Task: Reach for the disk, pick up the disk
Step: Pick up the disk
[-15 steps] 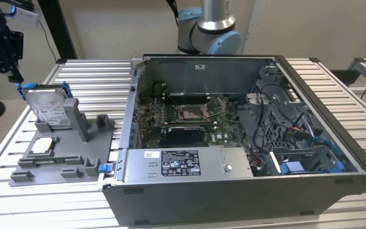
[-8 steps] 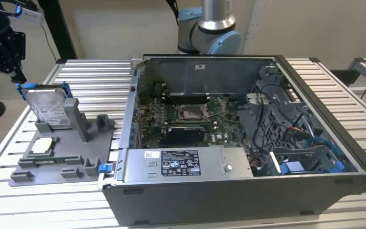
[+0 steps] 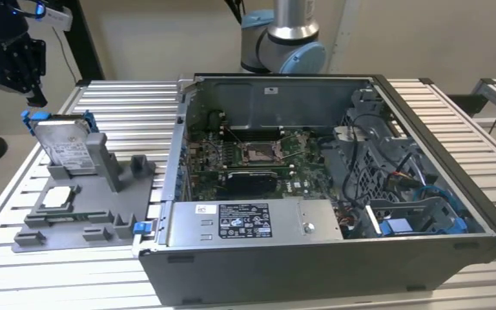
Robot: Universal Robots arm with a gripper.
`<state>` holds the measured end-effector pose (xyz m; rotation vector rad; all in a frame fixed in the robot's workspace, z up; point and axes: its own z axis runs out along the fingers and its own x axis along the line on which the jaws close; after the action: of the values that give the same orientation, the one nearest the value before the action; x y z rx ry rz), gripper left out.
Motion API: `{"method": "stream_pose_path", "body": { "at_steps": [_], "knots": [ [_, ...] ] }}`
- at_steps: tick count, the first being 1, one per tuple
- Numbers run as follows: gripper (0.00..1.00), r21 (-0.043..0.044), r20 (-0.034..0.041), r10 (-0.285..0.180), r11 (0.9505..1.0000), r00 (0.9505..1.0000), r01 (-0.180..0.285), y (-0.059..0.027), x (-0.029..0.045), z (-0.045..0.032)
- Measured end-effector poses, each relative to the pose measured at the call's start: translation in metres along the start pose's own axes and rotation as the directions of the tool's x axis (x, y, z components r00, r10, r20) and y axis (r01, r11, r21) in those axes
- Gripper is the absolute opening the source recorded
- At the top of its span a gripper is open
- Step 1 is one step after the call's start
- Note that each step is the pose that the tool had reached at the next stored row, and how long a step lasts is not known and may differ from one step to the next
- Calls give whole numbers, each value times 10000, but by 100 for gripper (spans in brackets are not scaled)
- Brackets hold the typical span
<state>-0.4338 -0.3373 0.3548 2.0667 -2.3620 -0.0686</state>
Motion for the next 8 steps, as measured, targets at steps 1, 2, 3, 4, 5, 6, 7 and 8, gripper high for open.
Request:
{"method": "stream_pose_path", "body": {
  "at_steps": [1, 2, 3, 4, 5, 6, 7, 8],
  "knots": [
    [0, 0, -1, -5, 10000, 10000, 5, 4, -21, 1],
    [0, 1, 0, -13, 10000, 10000, 13, 13, -26, 3],
    [0, -1, -1, -23, 10000, 10000, 23, 26, -26, 3],
    [0, -2, -2, -33, 10000, 10000, 33, 40, -25, 3],
    [0, -1, -2, -42, 10000, 10000, 42, 54, -23, 4],
    [0, -1, -2, -51, 10000, 10000, 51, 68, -21, 4],
    [0, -2, -3, -59, 10000, 10000, 59, 75, -19, 4],
    [0, -1, -3, -62, 10000, 10000, 62, 77, -15, 4]
  ]
}}
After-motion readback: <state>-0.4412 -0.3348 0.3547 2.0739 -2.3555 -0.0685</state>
